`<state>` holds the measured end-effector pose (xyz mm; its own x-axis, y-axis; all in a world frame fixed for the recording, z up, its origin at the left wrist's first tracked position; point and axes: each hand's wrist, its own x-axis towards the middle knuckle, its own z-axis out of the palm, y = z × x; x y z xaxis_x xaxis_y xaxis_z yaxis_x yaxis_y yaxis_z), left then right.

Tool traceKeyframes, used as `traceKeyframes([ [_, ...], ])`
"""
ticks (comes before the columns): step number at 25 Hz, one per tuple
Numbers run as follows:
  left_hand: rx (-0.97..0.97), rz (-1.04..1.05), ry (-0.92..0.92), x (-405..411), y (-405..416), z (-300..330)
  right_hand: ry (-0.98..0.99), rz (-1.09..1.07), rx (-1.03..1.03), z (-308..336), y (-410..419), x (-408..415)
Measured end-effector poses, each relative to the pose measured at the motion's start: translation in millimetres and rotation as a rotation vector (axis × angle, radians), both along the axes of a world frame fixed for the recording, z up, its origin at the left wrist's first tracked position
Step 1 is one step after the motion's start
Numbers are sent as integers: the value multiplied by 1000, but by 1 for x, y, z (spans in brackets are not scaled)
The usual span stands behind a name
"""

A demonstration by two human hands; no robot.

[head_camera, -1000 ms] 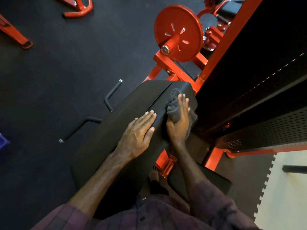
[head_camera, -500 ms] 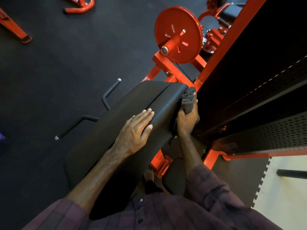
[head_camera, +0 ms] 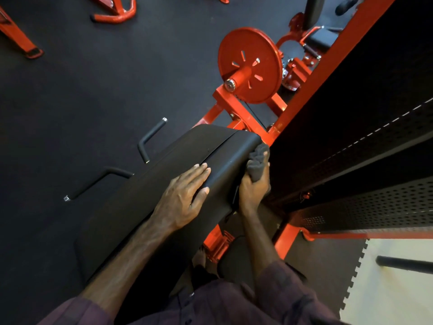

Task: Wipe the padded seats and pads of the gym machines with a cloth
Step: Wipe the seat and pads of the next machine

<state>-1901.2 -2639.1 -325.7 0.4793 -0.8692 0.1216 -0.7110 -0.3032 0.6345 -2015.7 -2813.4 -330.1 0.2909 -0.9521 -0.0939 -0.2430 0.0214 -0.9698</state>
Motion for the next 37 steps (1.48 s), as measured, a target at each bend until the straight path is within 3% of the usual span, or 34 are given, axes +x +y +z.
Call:
traceKeyframes([
  [3, 11, 19, 8, 0, 0, 1, 79, 293, -256, 14, -5, -7],
  [6, 27, 32, 17, -1, 1, 2, 291, 692, -564, 35, -96, 5],
  [9, 7, 62, 0, -3, 1, 0, 594, 953, -607, 77, -131, 34],
  [13, 27, 115, -4, -5, 3, 0, 743, 1386, -711, 78, -123, 62],
  [17, 45, 157, -7, -8, 8, 0, 815, 1160, -630, 100, -127, 59],
  [21, 48, 202, -17, -10, 10, -3, 757, 1500, -703, 79, -76, 51],
  [23, 61, 200, -2, -9, 10, -2, 799, 1440, -636, 79, -75, 71],
  [26, 78, 221, -2, -10, 20, -2, 810, 1271, -720, 87, -78, 58],
  [30, 98, 277, 19, -15, 33, -3, 698, 1484, -677, 81, -49, 45],
  [34, 126, 245, 31, -13, 45, -1, 784, 1266, -659, 86, -51, 56],
  [37, 147, 273, 47, -16, 67, -3, 721, 1446, -694, 83, -21, 27],
])
